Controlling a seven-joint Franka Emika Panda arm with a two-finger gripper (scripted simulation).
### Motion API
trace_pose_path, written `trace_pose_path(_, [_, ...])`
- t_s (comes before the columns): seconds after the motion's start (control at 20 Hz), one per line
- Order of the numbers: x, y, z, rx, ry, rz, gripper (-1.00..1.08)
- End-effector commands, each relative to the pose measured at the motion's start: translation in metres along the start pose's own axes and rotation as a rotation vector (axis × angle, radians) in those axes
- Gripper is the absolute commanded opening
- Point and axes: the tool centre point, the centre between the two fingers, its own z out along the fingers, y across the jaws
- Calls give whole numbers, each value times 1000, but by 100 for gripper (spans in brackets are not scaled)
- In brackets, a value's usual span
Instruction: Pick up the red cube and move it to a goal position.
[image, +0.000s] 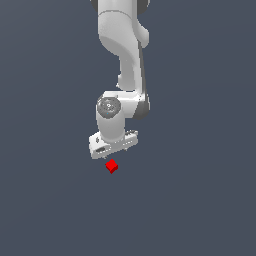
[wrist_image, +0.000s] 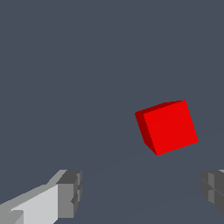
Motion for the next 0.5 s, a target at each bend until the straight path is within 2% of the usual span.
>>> trace_pose_path(0.0, [5, 8, 11, 0, 5, -64, 100])
trace_pose_path(0.45, [23, 27, 42, 1, 18, -246, 100])
